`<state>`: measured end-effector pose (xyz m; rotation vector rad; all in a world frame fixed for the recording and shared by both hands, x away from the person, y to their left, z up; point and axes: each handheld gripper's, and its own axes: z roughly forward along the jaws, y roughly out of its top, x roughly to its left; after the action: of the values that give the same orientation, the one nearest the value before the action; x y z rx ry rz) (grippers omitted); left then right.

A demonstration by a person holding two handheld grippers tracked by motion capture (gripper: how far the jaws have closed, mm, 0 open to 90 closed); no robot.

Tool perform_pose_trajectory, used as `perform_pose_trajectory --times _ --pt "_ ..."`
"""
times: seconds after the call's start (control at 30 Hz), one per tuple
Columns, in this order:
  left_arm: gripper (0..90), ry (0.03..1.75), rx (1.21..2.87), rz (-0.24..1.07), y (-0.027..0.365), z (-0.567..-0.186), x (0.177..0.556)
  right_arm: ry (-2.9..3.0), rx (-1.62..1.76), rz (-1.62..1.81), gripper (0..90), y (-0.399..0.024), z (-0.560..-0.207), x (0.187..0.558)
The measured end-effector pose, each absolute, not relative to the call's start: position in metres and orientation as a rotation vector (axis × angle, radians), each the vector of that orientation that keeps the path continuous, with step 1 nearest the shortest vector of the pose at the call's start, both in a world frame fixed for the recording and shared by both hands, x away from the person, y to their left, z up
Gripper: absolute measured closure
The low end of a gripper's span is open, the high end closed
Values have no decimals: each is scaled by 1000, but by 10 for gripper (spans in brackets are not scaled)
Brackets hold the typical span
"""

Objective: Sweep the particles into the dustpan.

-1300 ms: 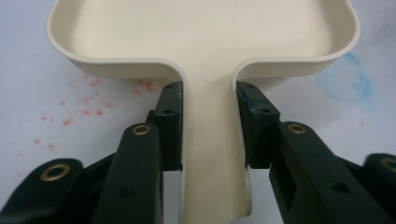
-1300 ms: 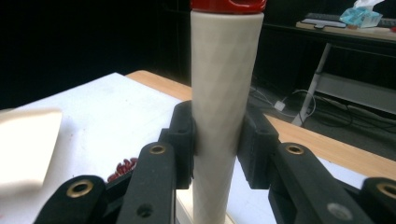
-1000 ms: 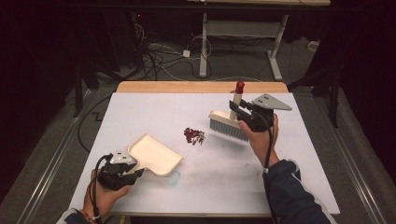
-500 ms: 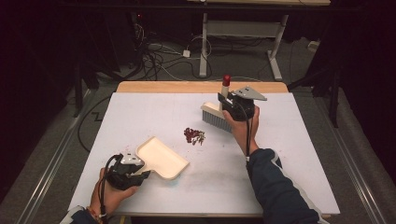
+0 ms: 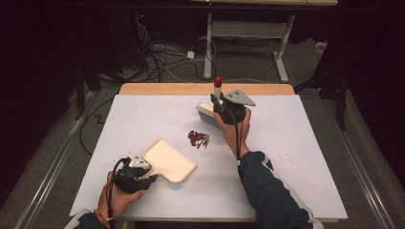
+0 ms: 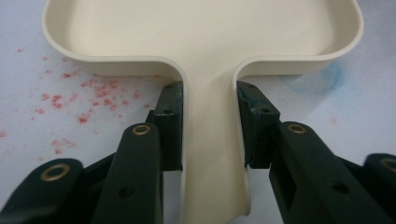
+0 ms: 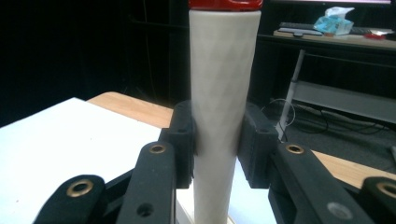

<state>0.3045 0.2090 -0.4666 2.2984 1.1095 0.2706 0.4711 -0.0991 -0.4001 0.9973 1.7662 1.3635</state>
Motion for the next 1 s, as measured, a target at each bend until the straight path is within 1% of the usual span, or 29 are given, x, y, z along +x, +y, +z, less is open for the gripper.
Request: perform_pose_trajectory --times 0.27,0.67,1.0 --pt "642 1098 2302 270 206 -466 305 1828 907 1363 696 -78 -405 454" --pt "643 1088 2310 259 199 -464 313 1846 888 1449 691 -70 -411 426" --pt "642 1085 2313 253 190 -463 319 1864 881 1473 689 -71 -412 414"
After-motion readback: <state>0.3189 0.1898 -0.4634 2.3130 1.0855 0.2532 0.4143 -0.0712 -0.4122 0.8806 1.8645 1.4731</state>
